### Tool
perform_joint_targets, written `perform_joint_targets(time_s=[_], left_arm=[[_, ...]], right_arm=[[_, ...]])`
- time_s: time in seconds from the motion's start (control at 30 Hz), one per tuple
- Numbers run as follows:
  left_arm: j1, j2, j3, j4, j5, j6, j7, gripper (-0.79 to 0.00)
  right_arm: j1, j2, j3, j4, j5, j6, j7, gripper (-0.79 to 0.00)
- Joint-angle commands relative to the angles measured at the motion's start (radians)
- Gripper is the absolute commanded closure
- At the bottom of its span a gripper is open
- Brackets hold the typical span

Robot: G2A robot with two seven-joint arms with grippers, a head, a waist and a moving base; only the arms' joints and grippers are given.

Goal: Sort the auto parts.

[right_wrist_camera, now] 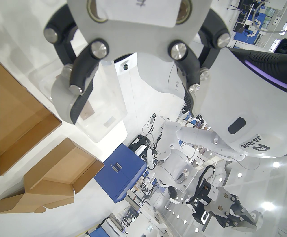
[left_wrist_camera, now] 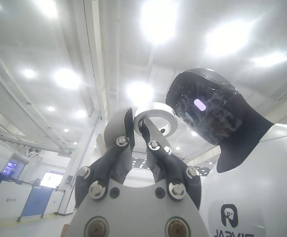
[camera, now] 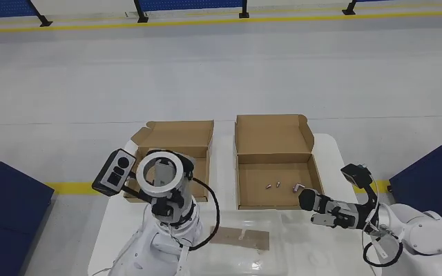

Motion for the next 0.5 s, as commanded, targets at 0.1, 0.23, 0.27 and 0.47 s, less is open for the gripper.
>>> perform_joint_targets(time_s=[0.1, 0.23, 0.27, 0.47], left_arm=[[0.010, -0.008, -0.014, -0.004, -0.009, 0.003, -0.019, 0.000], [0.016, -0.016, -0.019, -0.005, -0.014, 0.000, -0.027, 0.000], [0.017, -0.017, -0.021, -0.003, -0.011, -0.002, -0.036, 0.000], [0.017, -0.022, -0.052, 0.009, 0.075, -0.025, -0.087, 0.000]], right_arm=[[0.000, 0.000, 0.000, 0.000, 0.001, 0.000, 0.000, -0.785], [0.000, 0.000, 0.000, 0.000, 0.001, 0.000, 0.000, -0.785], [0.000, 0.000, 0.000, 0.000, 0.001, 0.000, 0.000, -0.785], [0.000, 0.000, 0.000, 0.000, 0.001, 0.000, 0.000, -0.785]])
